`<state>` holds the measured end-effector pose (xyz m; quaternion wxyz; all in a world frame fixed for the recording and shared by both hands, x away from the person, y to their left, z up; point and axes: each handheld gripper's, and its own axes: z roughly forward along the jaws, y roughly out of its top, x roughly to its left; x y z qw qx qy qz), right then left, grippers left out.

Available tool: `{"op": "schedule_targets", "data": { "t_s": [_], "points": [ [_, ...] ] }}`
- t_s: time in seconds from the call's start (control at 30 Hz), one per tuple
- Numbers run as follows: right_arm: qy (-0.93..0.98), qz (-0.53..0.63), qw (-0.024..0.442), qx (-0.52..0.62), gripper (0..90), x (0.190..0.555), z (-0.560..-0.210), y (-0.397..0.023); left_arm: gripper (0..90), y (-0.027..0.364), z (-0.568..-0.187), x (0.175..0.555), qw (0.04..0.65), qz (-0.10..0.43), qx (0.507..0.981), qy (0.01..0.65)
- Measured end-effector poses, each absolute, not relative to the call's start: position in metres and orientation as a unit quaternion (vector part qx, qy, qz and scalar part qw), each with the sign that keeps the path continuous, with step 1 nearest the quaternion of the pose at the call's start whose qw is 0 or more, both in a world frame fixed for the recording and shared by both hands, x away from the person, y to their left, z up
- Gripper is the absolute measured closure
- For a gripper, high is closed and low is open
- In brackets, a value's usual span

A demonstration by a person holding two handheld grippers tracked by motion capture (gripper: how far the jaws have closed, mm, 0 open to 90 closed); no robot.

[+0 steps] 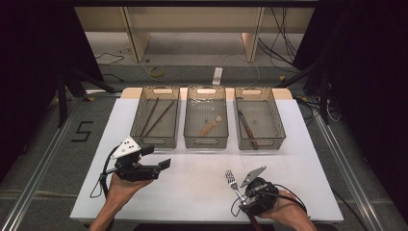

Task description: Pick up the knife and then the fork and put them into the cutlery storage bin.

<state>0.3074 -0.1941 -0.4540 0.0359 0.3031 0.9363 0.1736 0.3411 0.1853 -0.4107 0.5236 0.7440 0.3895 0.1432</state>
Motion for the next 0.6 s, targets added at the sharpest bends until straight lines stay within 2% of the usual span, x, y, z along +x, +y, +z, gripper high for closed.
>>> {"op": "schedule_targets", "data": {
  "t_s": [0.6],
  "points": [
    [0.947,0.143,0.038,0.285,54.8,0.3028,-0.4588,-0.1908,16.4,0.1849,-0.4111,0.3414,0.521,0.144,0.747,0.388]
  ]
}}
